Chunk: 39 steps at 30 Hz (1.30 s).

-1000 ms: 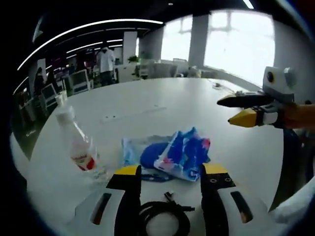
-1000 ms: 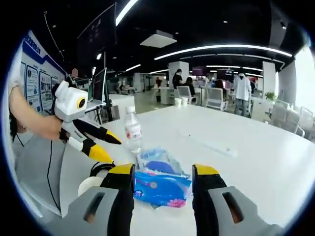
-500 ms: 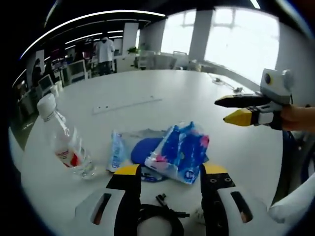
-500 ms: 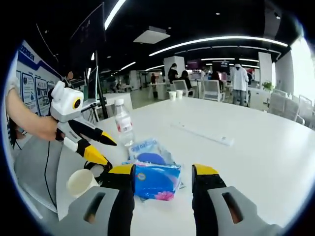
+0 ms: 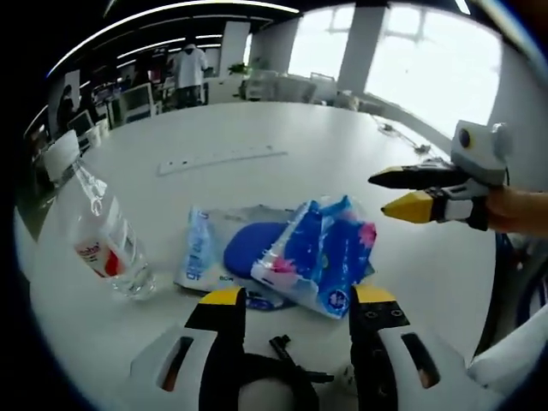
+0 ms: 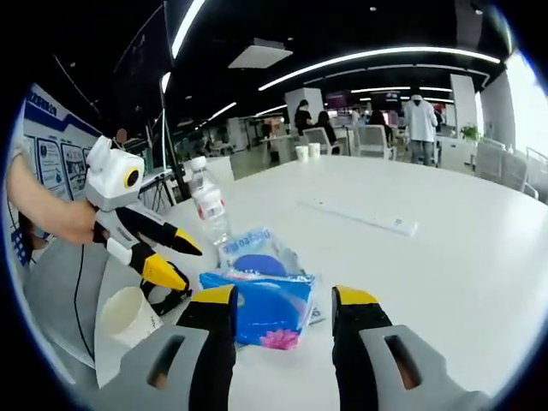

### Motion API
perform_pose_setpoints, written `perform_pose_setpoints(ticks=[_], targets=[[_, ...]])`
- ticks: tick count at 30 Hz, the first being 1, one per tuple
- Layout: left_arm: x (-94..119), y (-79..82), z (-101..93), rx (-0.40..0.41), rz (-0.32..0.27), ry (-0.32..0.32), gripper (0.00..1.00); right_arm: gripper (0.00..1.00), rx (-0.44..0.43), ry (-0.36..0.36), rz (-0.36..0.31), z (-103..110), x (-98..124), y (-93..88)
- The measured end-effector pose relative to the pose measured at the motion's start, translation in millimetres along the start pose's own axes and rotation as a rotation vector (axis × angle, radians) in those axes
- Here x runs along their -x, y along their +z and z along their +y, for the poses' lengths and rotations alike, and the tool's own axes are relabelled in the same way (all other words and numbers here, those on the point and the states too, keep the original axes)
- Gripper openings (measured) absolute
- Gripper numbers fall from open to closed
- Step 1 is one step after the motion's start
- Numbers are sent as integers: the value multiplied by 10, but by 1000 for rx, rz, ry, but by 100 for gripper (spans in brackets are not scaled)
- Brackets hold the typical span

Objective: Arrange the tabletop items into an orderly group along one side of the table until the central work area is clear of visible clutter.

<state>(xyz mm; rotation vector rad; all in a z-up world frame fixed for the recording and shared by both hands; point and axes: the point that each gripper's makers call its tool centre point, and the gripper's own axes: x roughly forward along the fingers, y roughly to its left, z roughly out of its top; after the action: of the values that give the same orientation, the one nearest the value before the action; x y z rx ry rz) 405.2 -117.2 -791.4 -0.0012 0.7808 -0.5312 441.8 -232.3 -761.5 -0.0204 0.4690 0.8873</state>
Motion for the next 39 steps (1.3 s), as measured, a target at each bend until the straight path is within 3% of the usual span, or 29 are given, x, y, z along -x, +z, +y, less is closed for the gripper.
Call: perform_pose_setpoints(ticks=[14,19,23,27,31,39], targets=[[-135,-95,19,28,49,16,43,40,-49,22,27,-152,-100,-150],[-180,-116,5,29,66,16,42,33,-70,49,34,-147,-134,-185],[-187,-120,-2,44,68,11,32,23,-61,83,52,-120,-152,-213],[-213,-133,-51,48,85,-2,29,14,-61,107,50,-73,-157,-222],[-206,-118,-63,41,88,-3,10,0,-63,107,57,-90,-147,-243],[-196,-57,-65,44,82,10,3,0,-108,75,41,-176,-62,-229]])
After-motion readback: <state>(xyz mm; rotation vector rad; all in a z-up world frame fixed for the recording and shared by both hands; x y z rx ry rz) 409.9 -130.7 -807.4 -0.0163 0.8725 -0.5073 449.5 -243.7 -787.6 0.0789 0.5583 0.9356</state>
